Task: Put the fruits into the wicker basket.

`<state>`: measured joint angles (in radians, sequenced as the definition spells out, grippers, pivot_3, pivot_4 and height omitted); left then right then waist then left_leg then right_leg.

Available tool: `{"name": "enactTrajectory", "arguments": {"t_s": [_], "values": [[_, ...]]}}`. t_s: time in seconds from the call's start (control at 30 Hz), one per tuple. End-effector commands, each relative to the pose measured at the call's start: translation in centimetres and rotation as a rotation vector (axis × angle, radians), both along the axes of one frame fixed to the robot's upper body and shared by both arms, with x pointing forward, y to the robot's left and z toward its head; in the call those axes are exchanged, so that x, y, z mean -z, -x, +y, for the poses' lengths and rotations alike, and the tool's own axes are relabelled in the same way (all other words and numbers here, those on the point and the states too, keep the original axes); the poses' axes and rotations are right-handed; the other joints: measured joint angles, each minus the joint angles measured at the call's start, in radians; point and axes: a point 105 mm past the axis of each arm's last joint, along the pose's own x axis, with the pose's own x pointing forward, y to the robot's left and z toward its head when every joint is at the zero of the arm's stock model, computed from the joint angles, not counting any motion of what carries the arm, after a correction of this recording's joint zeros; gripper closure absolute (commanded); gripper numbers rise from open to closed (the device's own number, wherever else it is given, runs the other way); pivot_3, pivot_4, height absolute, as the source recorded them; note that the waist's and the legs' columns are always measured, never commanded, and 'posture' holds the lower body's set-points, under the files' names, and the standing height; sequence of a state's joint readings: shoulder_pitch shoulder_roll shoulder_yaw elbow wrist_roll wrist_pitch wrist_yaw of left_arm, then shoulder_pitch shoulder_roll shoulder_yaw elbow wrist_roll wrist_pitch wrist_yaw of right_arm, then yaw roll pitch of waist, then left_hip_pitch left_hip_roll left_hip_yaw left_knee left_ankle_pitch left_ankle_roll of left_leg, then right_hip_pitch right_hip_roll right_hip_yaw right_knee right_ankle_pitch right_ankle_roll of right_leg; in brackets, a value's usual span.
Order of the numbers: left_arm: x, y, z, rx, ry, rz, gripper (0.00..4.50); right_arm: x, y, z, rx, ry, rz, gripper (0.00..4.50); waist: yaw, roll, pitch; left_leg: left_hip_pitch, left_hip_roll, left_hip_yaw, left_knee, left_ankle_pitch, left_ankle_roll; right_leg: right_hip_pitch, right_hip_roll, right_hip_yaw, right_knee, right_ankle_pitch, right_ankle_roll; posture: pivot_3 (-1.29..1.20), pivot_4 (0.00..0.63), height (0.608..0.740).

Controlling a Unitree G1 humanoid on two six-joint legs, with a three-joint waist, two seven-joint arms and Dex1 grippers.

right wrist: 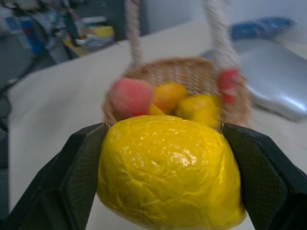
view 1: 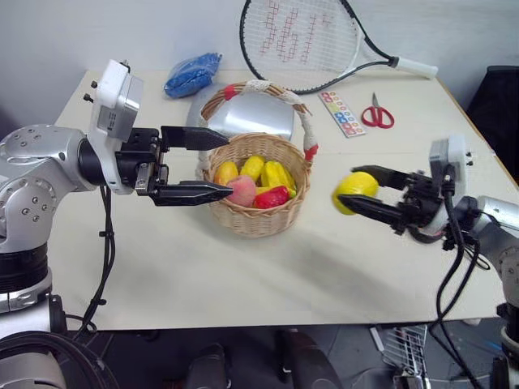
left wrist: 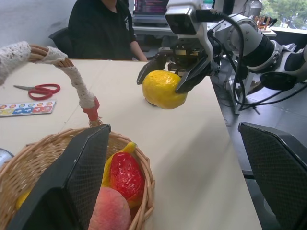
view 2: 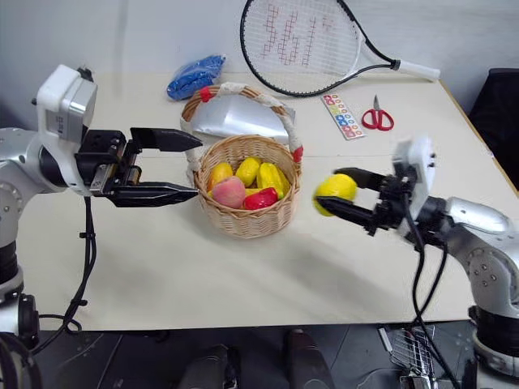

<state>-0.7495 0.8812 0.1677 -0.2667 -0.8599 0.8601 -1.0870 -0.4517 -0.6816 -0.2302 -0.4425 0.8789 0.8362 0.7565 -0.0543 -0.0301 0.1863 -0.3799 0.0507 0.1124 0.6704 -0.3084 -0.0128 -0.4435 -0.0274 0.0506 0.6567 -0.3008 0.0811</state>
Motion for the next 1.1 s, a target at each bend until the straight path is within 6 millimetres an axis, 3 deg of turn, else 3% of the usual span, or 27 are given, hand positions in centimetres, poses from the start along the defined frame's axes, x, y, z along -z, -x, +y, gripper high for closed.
{"name": "enactTrajectory", "arguments": {"t_s": [0.03, 0.1, 0.2, 0.37, 0.47, 0.53, 0.67, 0.87, 0.97, 1.1], "values": [[-0.8, 0.5, -0.1, 0.012, -0.005, -0.044, 0.00, -0.7, -1.8, 3.6, 0.029, -0.026, -0.017, 1.05, -0.001, 0.000, 0.000, 0.000, -0.001, 0.000, 0.000, 0.000, 0.000, -0.001, 0.000, 0.000, 0.000, 0.000, 0.000, 0.00, 0.150, 0.740], [-0.8, 0.5, -0.2, 0.012, -0.007, -0.047, 0.00, -0.8, -2.6, 5.3, 0.028, -0.032, -0.020, 1.05, -0.002, 0.000, 0.000, 0.000, -0.001, 0.001, 0.000, 0.000, 0.000, -0.002, 0.000, 0.001, 0.001, -0.001, -0.001, 0.00, 0.150, 0.740], [-0.9, 0.6, -0.2, 0.012, -0.010, -0.057, 0.00, -1.0, -6.0, 8.0, 0.141, -0.050, -0.002, 1.05, -0.003, 0.000, 0.000, -0.001, 0.000, 0.001, -0.001, 0.000, 0.000, -0.003, -0.001, 0.002, 0.001, -0.001, -0.001, 0.00, 0.150, 0.740], [-1.0, 0.7, 0.0, 0.000, -0.007, -0.063, 0.00, -0.9, -7.8, 9.2, 0.200, -0.027, -0.019, 1.05, 0.002, 0.000, 0.000, -0.007, 0.001, -0.002, 0.000, 0.000, 0.001, -0.006, -0.002, -0.002, 0.002, -0.001, -0.001, 0.00, 0.150, 0.740], [-0.9, 0.8, 0.2, -0.010, -0.006, -0.062, 0.00, -0.2, -6.9, 9.8, 0.154, -0.018, 0.009, 0.04, -0.002, 0.000, 0.000, -0.008, -0.001, -0.001, 0.001, -0.002, 0.003, -0.005, -0.005, -0.003, 0.002, 0.000, -0.001, 0.00, 0.150, 0.740], [-0.8, 0.9, 0.3, -0.015, -0.004, -0.060, 0.00, -0.6, -5.8, 9.6, 0.133, -0.015, -0.024, 0.02, -0.002, 0.000, 0.000, -0.009, -0.001, -0.001, 0.001, -0.002, 0.004, -0.005, -0.010, -0.004, 0.002, 0.000, -0.001, 0.00, 0.150, 0.740], [-0.6, 0.8, 0.3, -0.018, -0.003, -0.057, 0.00, -1.4, -4.3, 8.5, 0.127, -0.021, -0.069, 0.02, -0.001, 0.000, 0.000, -0.009, -0.001, -0.002, 0.001, -0.002, 0.004, -0.005, -0.011, -0.006, 0.002, 0.000, -0.001, 0.00, 0.150, 0.740], [-0.7, 0.3, 0.2, -0.011, 0.010, -0.051, 0.00, -1.3, -1.0, 3.3, 0.151, 0.004, -0.047, 0.02, 0.009, 0.000, 0.000, -0.009, -0.002, -0.004, 0.003, -0.002, 0.004, -0.003, -0.012, -0.009, 0.001, 0.000, -0.001, 0.00, 0.150, 0.740], [-0.6, 0.1, 0.2, -0.004, 0.012, -0.052, 0.00, -1.2, -1.0, 0.1, 0.264, 0.037, -0.048, 0.02, 0.016, 0.000, 0.000, -0.009, -0.003, -0.004, 0.005, -0.003, 0.005, -0.002, -0.012, -0.009, -0.003, 0.000, -0.001, 0.00, 0.150, 0.740], [-0.7, -0.1, -0.1, 0.008, 0.021, -0.057, 0.00, -1.4, -2.5, -1.7, 0.384, 0.009, -0.051, 0.02, 0.011, 0.000, 0.000, -0.008, -0.003, -0.003, 0.005, -0.003, 0.005, -0.002, -0.010, -0.007, -0.003, 0.000, -0.001, 0.00, 0.150, 0.740]]}}
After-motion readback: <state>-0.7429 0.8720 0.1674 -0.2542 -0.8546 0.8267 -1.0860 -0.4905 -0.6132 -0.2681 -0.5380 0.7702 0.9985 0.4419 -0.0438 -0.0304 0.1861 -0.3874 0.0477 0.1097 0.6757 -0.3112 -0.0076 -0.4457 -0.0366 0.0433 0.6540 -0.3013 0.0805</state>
